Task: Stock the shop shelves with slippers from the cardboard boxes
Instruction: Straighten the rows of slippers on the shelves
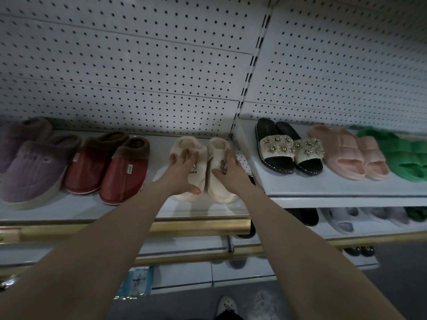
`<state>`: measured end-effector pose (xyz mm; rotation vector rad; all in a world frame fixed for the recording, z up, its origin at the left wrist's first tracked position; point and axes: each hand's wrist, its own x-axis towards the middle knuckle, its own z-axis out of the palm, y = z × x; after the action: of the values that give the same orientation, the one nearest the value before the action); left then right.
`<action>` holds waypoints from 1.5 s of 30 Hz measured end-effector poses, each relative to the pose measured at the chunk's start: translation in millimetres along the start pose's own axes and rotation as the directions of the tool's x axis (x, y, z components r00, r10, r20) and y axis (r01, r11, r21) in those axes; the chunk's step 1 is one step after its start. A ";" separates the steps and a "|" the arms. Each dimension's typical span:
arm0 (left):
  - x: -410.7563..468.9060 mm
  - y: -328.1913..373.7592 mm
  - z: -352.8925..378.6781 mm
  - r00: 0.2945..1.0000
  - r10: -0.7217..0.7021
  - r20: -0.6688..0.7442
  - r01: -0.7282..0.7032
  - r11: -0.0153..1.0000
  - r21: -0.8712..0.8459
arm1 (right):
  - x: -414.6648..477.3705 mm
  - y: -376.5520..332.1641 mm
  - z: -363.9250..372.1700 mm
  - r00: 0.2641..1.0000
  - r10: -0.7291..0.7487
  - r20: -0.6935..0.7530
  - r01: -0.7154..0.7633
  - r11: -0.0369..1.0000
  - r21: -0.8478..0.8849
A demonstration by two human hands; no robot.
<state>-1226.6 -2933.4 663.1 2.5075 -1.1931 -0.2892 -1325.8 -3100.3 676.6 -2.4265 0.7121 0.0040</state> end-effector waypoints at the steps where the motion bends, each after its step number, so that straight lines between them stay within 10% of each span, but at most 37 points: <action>1: 0.0 0.4 0.5 1.000 -0.005 -0.004 0.005 1.000 0.003 | 1.1 -0.3 0.1 1.000 0.005 0.000 -0.005 1.000 0.004; 18: -8.4 0.4 13.3 0.995 -0.057 -0.076 0.058 0.998 0.014 | -6.5 -11.4 0.2 0.999 0.027 -0.043 -0.026 0.999 0.025; 45: -116.8 -32.1 -79.2 0.889 -0.142 -0.435 0.115 0.990 -0.087 | -64.0 -122.5 16.0 0.903 -0.421 -0.083 0.406 0.901 -0.149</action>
<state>-1251.0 -2806.0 727.2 2.4224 -0.8244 0.2056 -1317.8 -2977.5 741.6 -2.6747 0.2321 -0.2684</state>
